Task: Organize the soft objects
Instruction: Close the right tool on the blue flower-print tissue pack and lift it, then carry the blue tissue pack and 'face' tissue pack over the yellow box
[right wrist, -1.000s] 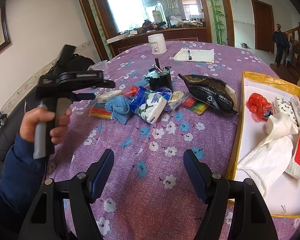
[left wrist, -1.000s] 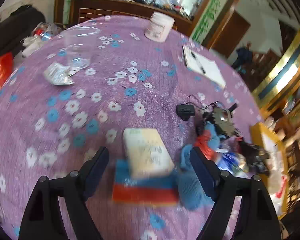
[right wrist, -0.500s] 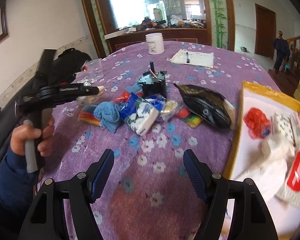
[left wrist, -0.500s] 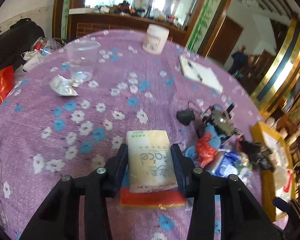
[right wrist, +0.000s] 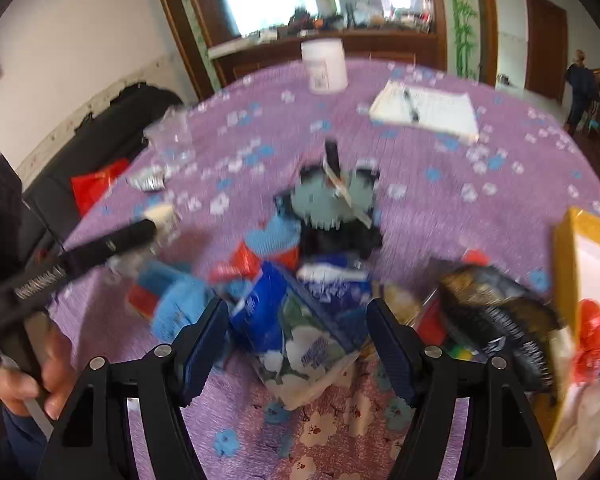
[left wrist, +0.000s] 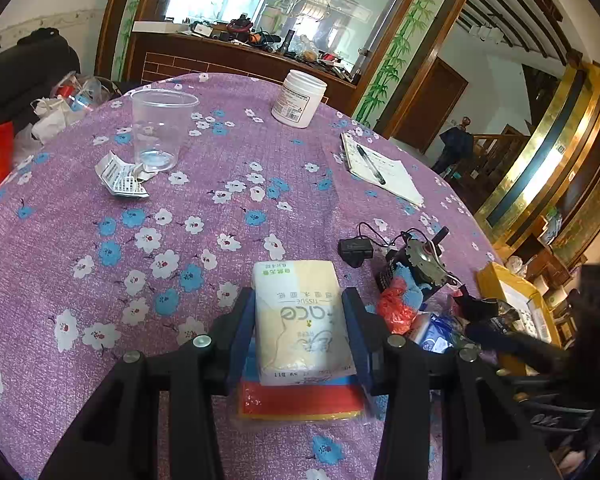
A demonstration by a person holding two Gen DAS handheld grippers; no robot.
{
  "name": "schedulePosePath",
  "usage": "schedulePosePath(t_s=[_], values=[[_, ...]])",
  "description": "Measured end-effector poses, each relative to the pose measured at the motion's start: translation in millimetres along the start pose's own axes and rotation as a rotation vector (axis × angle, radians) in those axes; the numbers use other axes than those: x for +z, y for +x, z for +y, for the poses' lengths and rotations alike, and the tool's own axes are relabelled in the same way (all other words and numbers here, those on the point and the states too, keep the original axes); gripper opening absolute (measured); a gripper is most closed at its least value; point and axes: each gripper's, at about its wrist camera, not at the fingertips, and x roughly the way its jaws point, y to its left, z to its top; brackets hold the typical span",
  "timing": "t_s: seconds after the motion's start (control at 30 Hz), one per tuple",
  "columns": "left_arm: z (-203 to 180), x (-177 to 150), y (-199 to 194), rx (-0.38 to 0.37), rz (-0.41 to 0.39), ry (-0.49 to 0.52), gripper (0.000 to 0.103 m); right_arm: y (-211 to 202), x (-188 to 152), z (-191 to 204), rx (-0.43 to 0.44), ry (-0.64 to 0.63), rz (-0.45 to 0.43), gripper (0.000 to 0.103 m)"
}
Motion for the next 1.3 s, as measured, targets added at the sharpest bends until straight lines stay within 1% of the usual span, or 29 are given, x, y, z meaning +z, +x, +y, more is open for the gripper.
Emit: schedulePosePath(t_s=[0.07,0.13,0.17,0.2,0.27,0.3,0.33,0.5,0.57,0.6,0.7,0.8,0.93,1.07,1.2,1.3], values=[[2.2,-0.6,-0.9,-0.005,0.002,-0.005,0.042,-1.5,-9.7,11.1,0.026,-0.057,0.018,0.078],[1.9,-0.6,-1.2,-0.010,0.003,-0.006,0.042,-3.8,-19.0,24.4,0.111,-0.118,0.056,0.078],[0.8,-0.5,-1.7,-0.012,0.001,-0.003,0.042,-6.4,-24.1,32.0,0.118,-0.153,0.057,0.078],[-0.9,-0.7,-2.1,-0.013,-0.001,0.004,0.043,-8.0,-27.3,36.8,0.087,-0.178,0.050,0.078],[-3.1,-1.3,-2.3,-0.014,-0.003,0.012,0.043,-7.7,-28.5,43.5,-0.021,-0.226,0.031,0.078],[-4.1,-1.6,-1.9,-0.015,-0.002,0.015,0.043,-6.5,-27.5,45.3,-0.052,-0.242,0.024,0.078],[-3.9,-1.7,-1.0,-0.015,0.000,0.017,0.043,-4.8,-26.9,45.8,-0.048,-0.244,0.025,0.078],[-6.0,-2.6,1.6,-0.018,0.006,0.026,0.042,11.6,-25.8,42.7,-0.019,-0.203,0.052,0.077],[-7.9,-3.1,1.8,-0.021,0.006,0.035,0.043,12.9,-28.5,44.1,-0.026,-0.213,0.047,0.070],[-9.1,-3.4,1.7,-0.024,0.005,0.040,0.043,12.9,-30.2,46.4,-0.041,-0.223,0.045,0.057],[-13.1,-4.5,0.1,-0.039,-0.004,0.058,0.043,12.3,-32.9,44.5,-0.048,-0.198,0.040,0.053],[-16.8,-5.6,-1.5,-0.056,-0.009,0.073,0.043,-0.2,-35.3,35.4,-0.067,-0.142,0.006,0.052],[-22.2,-7.4,-2.0,-0.077,-0.008,0.092,0.042,-22.9,-48.1,19.0,-0.033,-0.045,-0.040,0.052],[-28.1,-9.0,-6.3,-0.093,-0.026,0.118,0.043,-40.1,-61.1,13.4,-0.007,-0.007,-0.078,0.052],[-34.8,-11.1,-11.5,-0.083,-0.059,0.150,0.043,-47.7,-71.2,12.9,0.000,0.005,-0.097,0.052],[-40.5,-12.7,-12.9,-0.060,-0.071,0.172,0.043,-52.2,-73.8,10.2,-0.006,0.022,-0.099,0.052]])
